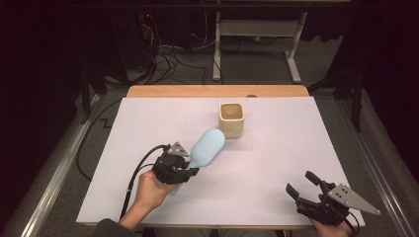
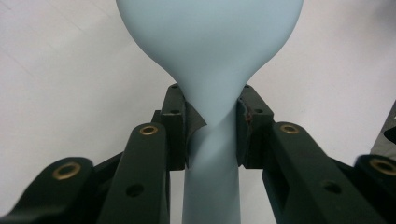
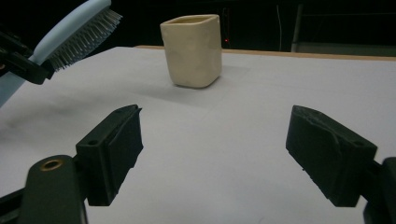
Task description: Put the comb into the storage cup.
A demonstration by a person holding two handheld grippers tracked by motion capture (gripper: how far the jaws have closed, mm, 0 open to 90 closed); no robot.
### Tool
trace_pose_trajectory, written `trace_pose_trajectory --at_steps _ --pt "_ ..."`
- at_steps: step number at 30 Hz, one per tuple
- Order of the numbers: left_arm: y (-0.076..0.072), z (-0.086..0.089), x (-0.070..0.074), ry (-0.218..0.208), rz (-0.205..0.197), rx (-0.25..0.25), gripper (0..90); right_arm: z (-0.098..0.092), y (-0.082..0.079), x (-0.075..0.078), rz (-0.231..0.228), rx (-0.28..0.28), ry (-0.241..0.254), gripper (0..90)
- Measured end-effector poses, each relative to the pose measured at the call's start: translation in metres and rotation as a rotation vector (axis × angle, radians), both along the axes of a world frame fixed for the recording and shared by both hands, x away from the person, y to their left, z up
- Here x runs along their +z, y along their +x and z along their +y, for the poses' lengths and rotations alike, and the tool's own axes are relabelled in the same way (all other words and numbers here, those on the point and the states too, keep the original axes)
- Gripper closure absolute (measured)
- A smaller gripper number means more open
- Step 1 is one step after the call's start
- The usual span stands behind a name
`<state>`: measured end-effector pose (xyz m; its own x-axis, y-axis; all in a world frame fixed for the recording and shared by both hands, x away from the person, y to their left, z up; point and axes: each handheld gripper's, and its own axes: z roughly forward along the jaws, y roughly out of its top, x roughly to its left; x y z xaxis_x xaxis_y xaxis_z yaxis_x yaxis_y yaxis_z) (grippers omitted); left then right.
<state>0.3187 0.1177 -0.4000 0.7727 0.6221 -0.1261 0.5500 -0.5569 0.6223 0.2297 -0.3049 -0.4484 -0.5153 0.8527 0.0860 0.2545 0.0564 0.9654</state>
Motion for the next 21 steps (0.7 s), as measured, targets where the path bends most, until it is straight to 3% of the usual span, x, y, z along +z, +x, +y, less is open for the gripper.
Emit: trace_pose_trajectory --at_steps 21 --pt "-0.010 -0.015 -0.004 -0.017 -0.019 -0.042 69.7 0.051 0.009 0.006 0.027 0.135 0.009 15.5"
